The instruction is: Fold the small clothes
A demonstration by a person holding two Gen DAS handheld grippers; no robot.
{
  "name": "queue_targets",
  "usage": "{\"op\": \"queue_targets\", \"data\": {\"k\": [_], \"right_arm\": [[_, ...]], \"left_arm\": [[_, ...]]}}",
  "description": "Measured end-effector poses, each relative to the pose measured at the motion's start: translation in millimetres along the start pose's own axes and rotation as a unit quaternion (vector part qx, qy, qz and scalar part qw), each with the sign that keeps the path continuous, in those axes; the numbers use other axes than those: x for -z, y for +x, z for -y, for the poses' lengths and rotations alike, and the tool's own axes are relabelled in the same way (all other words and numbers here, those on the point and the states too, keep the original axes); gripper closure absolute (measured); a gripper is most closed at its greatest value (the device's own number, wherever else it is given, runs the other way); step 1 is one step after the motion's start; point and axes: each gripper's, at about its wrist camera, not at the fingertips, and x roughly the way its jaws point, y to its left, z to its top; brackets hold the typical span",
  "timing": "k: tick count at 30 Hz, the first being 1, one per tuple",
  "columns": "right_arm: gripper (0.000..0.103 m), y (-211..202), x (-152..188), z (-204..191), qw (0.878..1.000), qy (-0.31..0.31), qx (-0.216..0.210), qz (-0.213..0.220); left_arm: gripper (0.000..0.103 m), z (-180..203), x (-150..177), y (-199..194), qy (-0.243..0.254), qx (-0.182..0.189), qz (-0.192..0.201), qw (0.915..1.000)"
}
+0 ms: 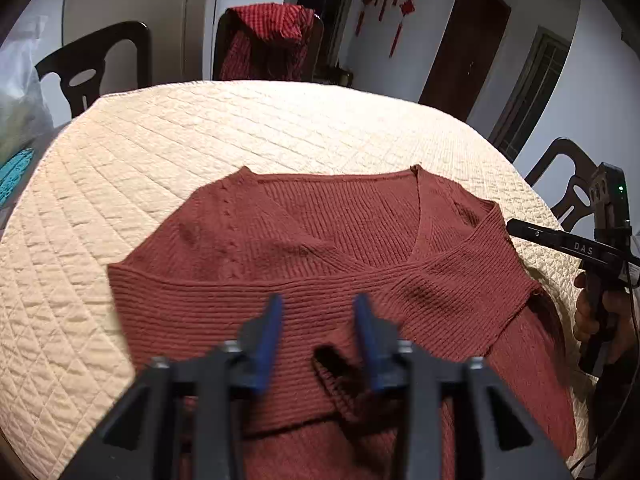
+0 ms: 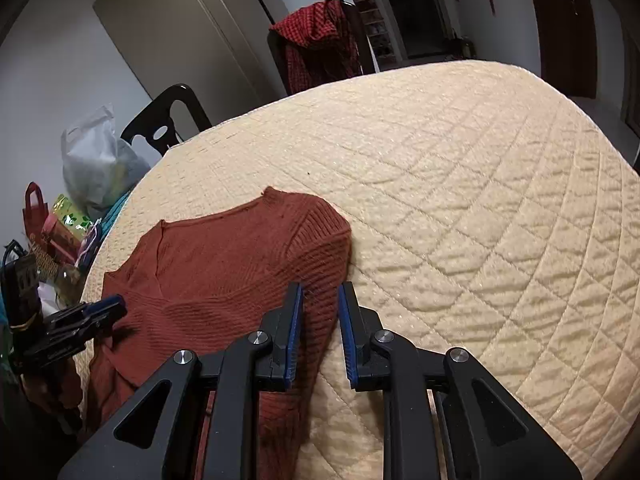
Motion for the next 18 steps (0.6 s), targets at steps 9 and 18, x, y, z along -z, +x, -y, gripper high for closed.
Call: {"op": "queue_targets", "data": {"k": [9,18], "right_arm": [[0.084,12.4,-1.7,-0.3,1.000,0.005,0.003,-0.010],[0.083,16.7,-0.5,5.5,1.000,0.014,0.000,-0.014]], "left_arm": [[0.057,4.3,0.1,9.8,0.008,0.036,-0.031,0.9988],[0.050,13.7,-2.5,6.6,0.020,0.064,-0.036,0.9971]]}}
